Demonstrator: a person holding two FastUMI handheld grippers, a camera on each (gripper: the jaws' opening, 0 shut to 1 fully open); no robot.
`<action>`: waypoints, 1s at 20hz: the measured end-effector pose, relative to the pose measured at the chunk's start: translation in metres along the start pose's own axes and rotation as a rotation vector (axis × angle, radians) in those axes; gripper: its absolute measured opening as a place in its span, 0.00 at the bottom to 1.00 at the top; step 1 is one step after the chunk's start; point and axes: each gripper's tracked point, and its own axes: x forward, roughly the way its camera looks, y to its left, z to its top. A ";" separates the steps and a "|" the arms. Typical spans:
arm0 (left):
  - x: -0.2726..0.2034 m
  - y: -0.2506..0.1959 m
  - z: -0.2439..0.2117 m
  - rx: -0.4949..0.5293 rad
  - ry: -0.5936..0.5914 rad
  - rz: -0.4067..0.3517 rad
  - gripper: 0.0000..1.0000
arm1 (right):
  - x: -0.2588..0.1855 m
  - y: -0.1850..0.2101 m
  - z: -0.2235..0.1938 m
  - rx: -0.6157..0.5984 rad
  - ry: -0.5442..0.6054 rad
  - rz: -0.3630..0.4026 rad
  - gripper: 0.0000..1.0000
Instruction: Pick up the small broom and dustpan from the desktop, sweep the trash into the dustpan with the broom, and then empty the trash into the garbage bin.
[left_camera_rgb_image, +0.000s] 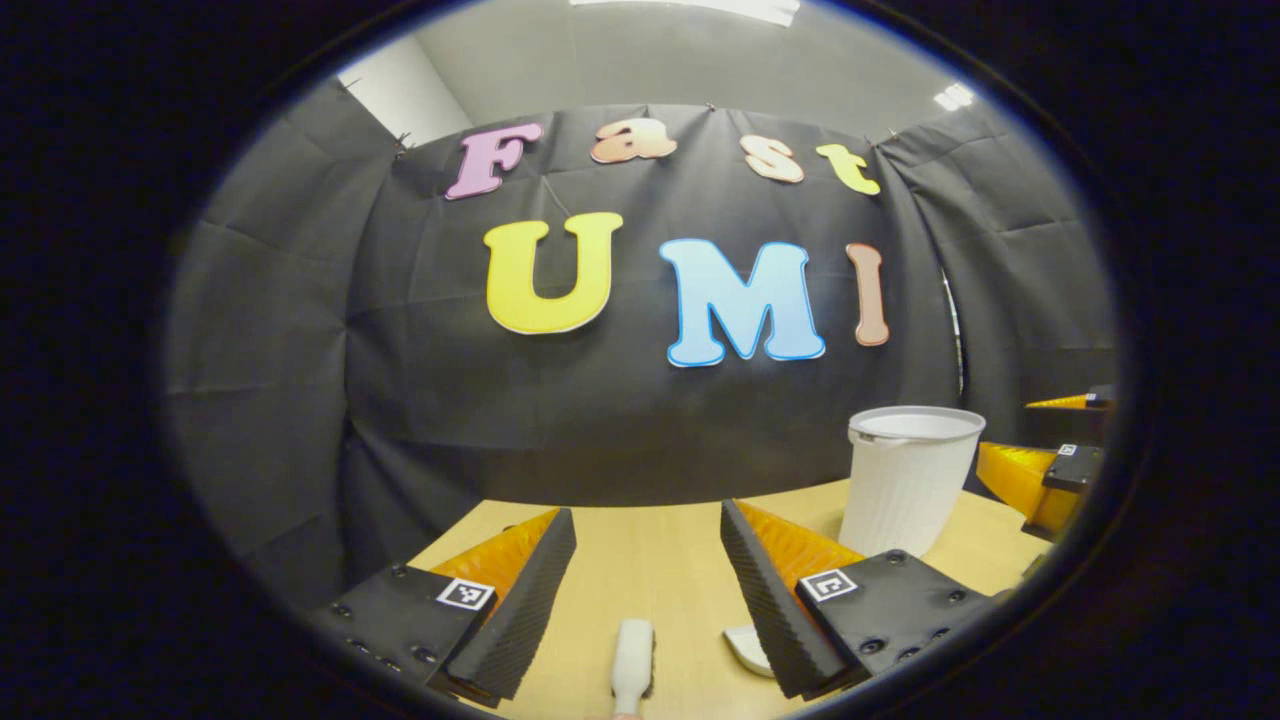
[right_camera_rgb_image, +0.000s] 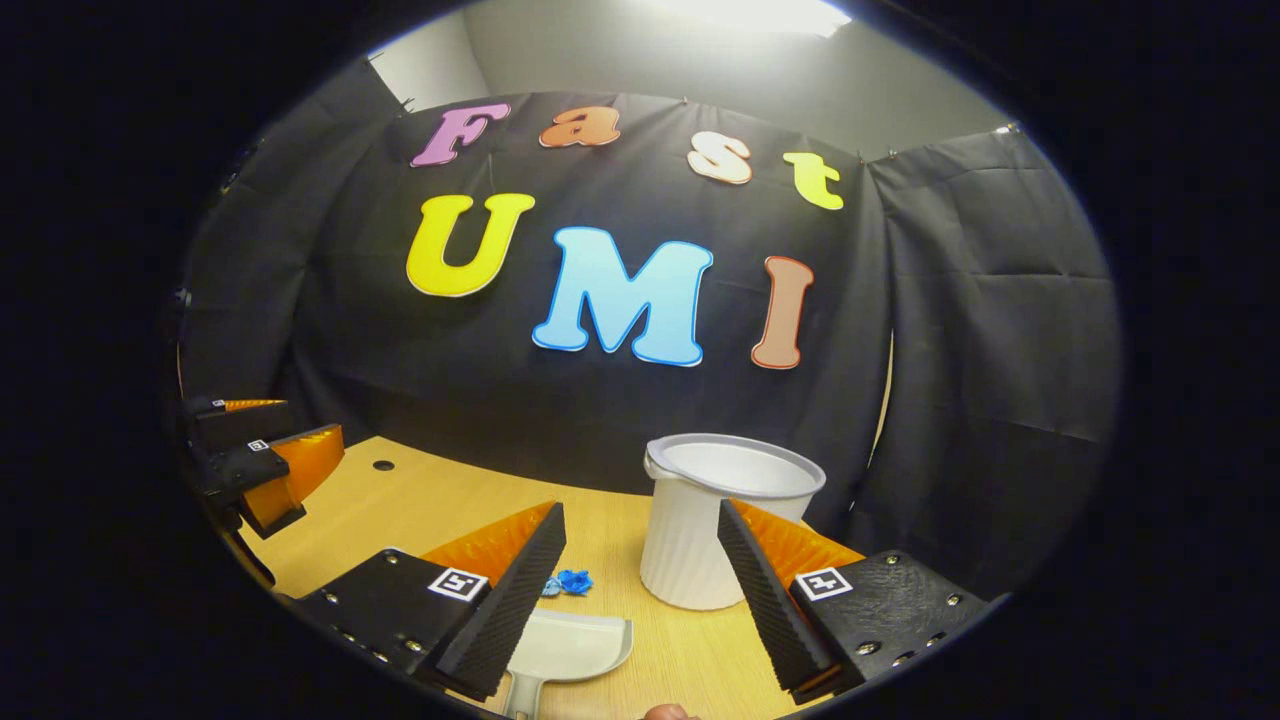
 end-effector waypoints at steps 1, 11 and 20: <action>0.002 0.001 -0.004 -0.001 0.008 -0.003 1.00 | -0.001 0.001 -0.003 -0.021 0.009 -0.005 0.96; 0.013 0.019 -0.061 0.051 0.188 -0.048 1.00 | -0.006 0.052 -0.044 -0.019 0.191 0.120 0.96; -0.001 0.017 -0.156 0.081 0.481 -0.135 0.95 | -0.029 0.072 -0.127 0.070 0.536 0.133 0.96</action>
